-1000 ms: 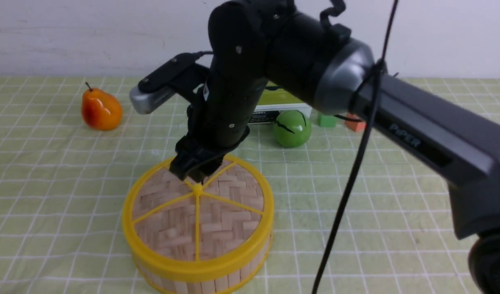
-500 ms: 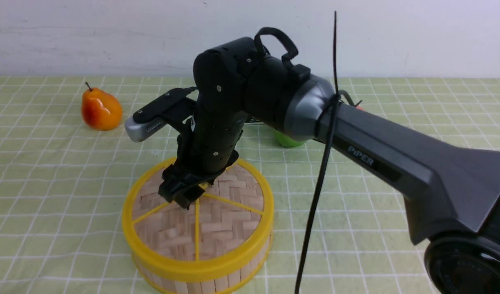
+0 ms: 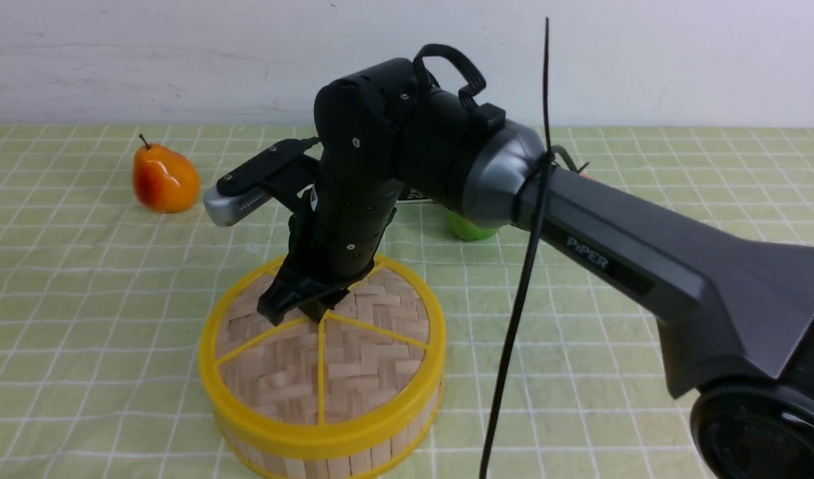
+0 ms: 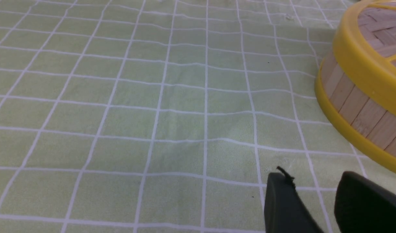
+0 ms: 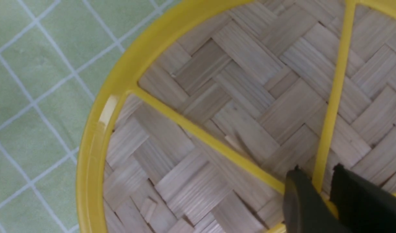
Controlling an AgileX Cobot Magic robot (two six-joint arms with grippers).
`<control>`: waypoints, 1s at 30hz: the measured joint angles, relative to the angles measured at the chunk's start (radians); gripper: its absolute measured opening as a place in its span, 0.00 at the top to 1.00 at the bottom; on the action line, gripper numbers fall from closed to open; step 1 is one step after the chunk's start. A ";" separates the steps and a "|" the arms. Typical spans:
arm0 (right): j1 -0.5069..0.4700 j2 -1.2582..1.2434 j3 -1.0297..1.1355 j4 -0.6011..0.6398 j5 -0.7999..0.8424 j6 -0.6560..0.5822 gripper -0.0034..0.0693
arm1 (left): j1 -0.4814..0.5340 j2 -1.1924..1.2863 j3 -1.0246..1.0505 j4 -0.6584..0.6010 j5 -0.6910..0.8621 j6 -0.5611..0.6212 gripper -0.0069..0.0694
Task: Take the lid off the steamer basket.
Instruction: Use the right arm to lift the lid of the steamer, then use the right arm to place the steamer lid on the table
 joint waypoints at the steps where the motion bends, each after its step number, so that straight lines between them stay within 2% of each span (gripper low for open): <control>1: 0.000 -0.001 -0.007 -0.003 0.011 0.000 0.84 | 0.000 0.000 0.000 0.000 0.000 0.000 0.60; 10: -0.001 -0.175 -0.092 -0.112 0.060 -0.032 0.84 | 0.000 0.000 0.000 0.000 0.000 0.000 0.60; 16: -0.064 -0.364 -0.066 -0.159 0.064 -0.030 0.84 | 0.000 0.000 0.000 0.000 0.000 0.000 0.60; 20: -0.147 -0.491 0.093 -0.163 0.066 -0.027 0.84 | 0.000 0.000 0.000 0.000 0.000 0.000 0.60; 25: -0.303 -0.644 0.514 -0.164 0.046 0.002 0.84 | 0.000 0.000 0.000 0.000 0.000 0.000 0.60; 28: -0.393 -0.695 0.738 -0.154 -0.077 0.052 0.84 | 0.000 0.000 0.000 0.000 0.000 0.000 0.60; 29: -0.393 -0.697 0.752 -0.151 -0.088 0.056 0.84 | 0.000 0.000 0.000 0.000 0.000 0.000 0.60; 30: -0.432 -0.702 0.861 -0.128 -0.203 0.073 0.84 | 0.000 0.000 0.000 0.000 0.000 0.000 0.60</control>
